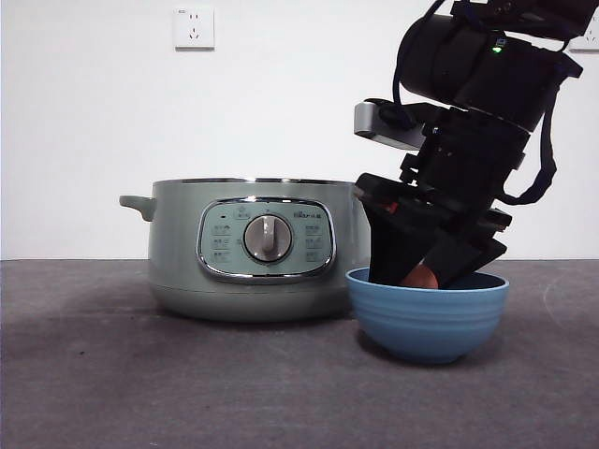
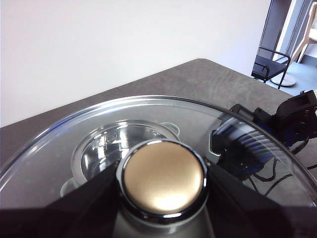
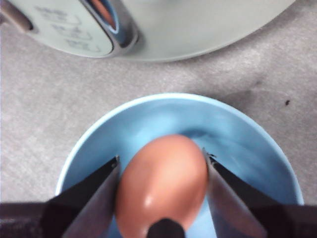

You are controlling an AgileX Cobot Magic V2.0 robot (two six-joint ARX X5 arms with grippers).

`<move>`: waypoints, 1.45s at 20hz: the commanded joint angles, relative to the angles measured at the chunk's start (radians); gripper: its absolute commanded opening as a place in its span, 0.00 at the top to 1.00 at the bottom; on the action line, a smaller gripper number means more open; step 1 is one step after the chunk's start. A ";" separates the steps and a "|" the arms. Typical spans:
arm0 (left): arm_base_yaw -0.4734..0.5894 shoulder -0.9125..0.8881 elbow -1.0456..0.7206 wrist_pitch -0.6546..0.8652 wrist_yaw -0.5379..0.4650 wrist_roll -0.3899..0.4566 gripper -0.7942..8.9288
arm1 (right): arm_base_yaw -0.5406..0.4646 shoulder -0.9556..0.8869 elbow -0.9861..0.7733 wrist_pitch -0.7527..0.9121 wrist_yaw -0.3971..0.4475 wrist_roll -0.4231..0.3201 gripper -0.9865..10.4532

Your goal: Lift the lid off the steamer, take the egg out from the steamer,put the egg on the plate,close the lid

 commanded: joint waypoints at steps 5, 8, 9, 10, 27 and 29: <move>0.002 -0.011 0.005 0.038 0.000 0.016 0.93 | 0.002 0.063 -0.007 0.005 0.005 -0.011 0.93; 0.002 -0.011 0.005 0.031 0.000 0.018 0.93 | 0.002 0.079 -0.007 0.008 0.004 -0.011 0.93; 0.002 -0.011 0.005 0.027 0.000 0.019 0.93 | 0.002 0.080 -0.007 0.008 0.001 -0.011 0.92; 0.002 -0.011 0.005 0.024 0.000 0.019 0.93 | 0.002 0.080 -0.007 0.008 0.000 -0.011 0.89; 0.002 0.037 0.005 0.042 0.001 0.020 0.93 | 0.008 -0.298 -0.005 -0.066 0.002 0.013 0.55; 0.002 0.074 0.005 0.084 0.004 0.020 0.93 | 0.008 -0.413 -0.005 -0.092 0.002 0.034 0.55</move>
